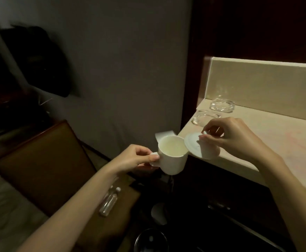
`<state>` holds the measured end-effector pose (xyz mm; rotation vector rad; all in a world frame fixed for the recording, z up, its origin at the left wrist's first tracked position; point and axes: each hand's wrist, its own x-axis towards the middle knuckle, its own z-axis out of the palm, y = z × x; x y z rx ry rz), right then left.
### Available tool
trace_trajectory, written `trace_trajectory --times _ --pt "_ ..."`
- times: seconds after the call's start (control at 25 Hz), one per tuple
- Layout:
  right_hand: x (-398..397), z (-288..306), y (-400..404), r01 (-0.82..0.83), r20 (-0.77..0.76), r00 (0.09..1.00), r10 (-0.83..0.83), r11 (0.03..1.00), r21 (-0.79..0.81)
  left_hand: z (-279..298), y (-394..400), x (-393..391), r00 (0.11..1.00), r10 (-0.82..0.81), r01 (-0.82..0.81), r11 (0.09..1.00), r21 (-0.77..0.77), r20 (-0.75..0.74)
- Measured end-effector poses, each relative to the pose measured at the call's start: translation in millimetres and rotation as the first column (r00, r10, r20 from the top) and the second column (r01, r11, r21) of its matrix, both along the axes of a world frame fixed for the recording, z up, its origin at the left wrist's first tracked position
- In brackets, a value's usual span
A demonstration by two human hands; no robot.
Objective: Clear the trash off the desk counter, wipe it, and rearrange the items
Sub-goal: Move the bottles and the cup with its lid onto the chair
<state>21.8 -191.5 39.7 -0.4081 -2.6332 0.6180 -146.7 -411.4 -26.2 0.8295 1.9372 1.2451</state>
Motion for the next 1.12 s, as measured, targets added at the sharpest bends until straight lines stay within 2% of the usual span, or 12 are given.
trace_trajectory --times 0.16,0.28,0.56,0.88,1.12 --pt "-73 -38 -70 -0.022 0.0 1.0 0.022 0.997 -0.077 -32 -78 -69 0.992 0.129 -0.129 0.991 -0.039 0.006" --pt "-120 -76 -106 -0.028 0.066 0.997 0.038 0.99 -0.139 -64 -123 -109 0.971 0.238 -0.235 0.968 -0.087 0.034" --pt "-213 -165 -133 -0.097 0.252 0.957 0.145 0.977 -0.192 -161 -165 -169 0.87 0.474 -0.466 0.881 -0.083 0.138" --pt "-284 -273 -152 -0.043 0.433 0.889 0.149 0.969 -0.245 -258 -174 -233 0.76 0.602 -0.593 0.796 -0.118 0.245" --pt "-329 -369 -170 0.036 0.578 0.807 0.121 0.967 -0.252 -331 -180 -304 0.76 0.589 -0.574 0.806 -0.142 0.274"
